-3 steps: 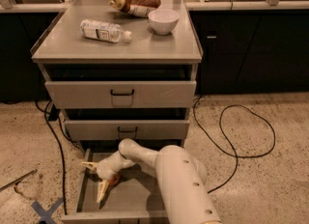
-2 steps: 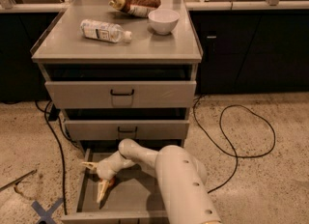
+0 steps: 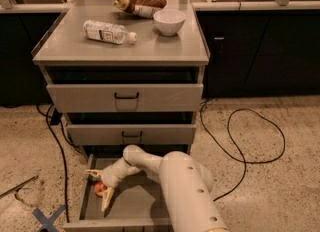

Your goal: Pick apple from bottom drawer and place on counter

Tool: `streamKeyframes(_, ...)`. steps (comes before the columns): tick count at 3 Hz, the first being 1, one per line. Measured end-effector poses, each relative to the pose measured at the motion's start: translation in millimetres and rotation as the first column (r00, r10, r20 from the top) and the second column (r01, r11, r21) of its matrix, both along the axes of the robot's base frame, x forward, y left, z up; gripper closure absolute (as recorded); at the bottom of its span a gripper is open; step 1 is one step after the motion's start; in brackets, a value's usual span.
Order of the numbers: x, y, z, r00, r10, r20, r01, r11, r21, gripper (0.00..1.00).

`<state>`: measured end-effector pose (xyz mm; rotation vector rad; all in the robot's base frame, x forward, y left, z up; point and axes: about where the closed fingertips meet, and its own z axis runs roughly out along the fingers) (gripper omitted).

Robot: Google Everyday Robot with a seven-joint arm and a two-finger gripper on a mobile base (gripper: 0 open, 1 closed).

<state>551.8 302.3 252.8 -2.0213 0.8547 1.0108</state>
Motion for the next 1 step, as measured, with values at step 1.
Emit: streamKeyframes(1,0.0,0.0,0.0,1.0000,0.000,0.000,0.000,1.000,0.000,0.00)
